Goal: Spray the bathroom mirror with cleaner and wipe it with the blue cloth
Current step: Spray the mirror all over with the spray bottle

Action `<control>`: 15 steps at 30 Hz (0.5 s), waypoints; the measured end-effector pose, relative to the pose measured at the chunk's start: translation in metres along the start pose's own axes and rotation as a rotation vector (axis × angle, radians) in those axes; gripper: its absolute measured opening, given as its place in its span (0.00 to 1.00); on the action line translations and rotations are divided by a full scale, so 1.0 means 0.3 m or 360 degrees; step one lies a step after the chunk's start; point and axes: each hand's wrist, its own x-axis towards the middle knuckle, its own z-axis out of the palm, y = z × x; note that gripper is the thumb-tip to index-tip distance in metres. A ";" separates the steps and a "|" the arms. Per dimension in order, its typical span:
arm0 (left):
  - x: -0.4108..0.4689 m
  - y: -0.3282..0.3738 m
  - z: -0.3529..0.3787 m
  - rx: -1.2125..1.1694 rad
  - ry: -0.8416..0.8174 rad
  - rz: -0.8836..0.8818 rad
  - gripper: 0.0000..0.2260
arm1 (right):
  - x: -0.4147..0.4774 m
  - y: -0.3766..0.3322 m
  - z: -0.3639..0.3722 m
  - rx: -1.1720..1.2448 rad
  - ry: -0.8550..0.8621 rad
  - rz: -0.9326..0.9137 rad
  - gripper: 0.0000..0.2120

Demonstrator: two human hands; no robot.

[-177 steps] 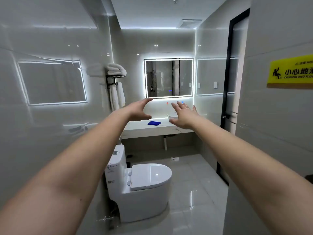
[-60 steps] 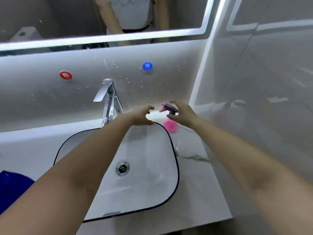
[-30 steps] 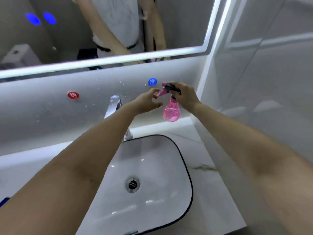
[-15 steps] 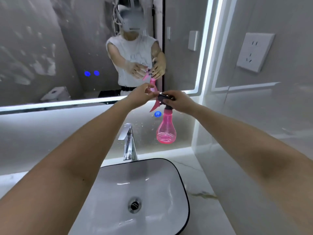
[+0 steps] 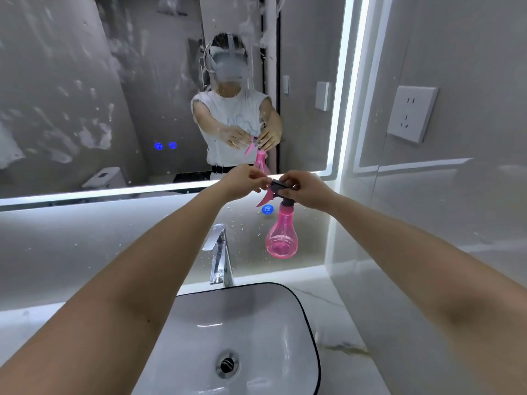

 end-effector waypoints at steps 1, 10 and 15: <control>-0.002 0.001 0.008 0.0001 -0.0008 0.0001 0.11 | -0.006 0.005 0.002 -0.0015 0.0001 -0.0005 0.09; -0.008 -0.008 0.046 -0.0058 0.0003 -0.0024 0.10 | -0.033 0.039 0.020 -0.0089 0.0016 -0.0047 0.10; -0.005 -0.022 0.088 -0.0127 0.0026 -0.0050 0.11 | -0.044 0.073 0.037 -0.0084 -0.0007 -0.0023 0.09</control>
